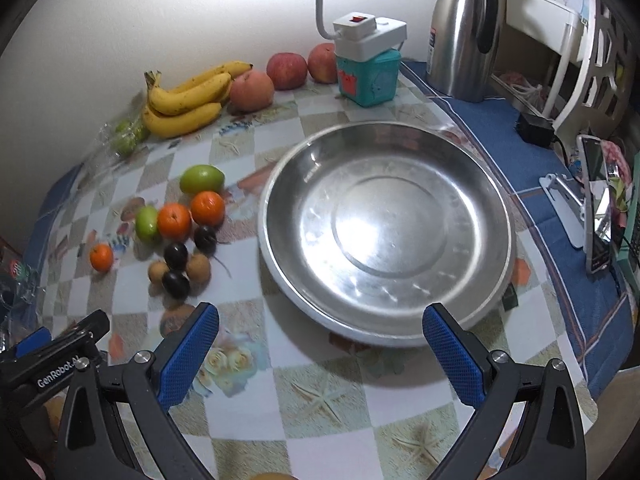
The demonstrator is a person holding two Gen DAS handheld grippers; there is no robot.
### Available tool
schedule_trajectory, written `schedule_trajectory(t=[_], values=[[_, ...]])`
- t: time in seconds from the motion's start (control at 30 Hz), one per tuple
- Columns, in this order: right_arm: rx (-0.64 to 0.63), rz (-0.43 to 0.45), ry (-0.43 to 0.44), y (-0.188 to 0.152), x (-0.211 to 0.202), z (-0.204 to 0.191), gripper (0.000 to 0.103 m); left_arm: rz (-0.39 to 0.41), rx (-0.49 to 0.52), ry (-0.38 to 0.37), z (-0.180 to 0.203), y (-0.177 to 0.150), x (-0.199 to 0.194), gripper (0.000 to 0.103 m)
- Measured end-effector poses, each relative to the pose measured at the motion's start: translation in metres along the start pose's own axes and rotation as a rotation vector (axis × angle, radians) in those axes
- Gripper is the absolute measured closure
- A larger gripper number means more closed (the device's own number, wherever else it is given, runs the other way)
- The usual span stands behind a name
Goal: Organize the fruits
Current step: 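Move both grippers toward the cluster of mandarins, kiwis and plums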
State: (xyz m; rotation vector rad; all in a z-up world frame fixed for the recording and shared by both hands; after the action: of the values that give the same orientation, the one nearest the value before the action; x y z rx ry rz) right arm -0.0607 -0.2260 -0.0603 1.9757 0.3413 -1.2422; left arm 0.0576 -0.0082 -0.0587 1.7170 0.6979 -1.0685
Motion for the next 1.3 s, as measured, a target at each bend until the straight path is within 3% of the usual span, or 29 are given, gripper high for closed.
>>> schedule_trajectory(t=[0.1, 0.27, 0.67, 1.1, 1.3], values=[[0.013, -0.001, 0.042, 0.005, 0.002, -0.01, 0.001, 0.003, -0.009, -0.031, 0.002, 0.005, -0.001, 0.0], [0.002, 0.048, 0.049, 0.017, -0.002, -0.021, 0.001, 0.034, -0.008, -0.019, 0.0, 0.016, -0.005, 0.0], [-0.035, 0.101, 0.084, 0.034, -0.003, -0.055, 0.001, 0.04, -0.116, -0.027, -0.031, 0.038, -0.004, 0.0], [-0.109, 0.027, 0.124, 0.036, 0.018, -0.103, 0.001, -0.005, -0.217, -0.089, -0.056, 0.059, 0.02, 0.0], [-0.134, 0.012, 0.152, 0.044, 0.023, -0.123, 0.001, -0.025, -0.241, -0.083, -0.073, 0.07, 0.033, 0.0]])
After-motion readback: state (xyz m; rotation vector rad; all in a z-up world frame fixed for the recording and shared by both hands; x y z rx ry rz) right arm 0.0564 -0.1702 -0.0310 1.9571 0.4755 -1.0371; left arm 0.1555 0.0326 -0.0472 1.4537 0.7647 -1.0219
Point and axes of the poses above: each gripper's, at about its wrist camera, not at the fingertips, and x roughly the way its jaws point, z to its right, y to its top, the point moved 9 cm from there along x, roughly the way its jaws point, and after that the axes turned 8 degrees about x, right-handed, at the moved point
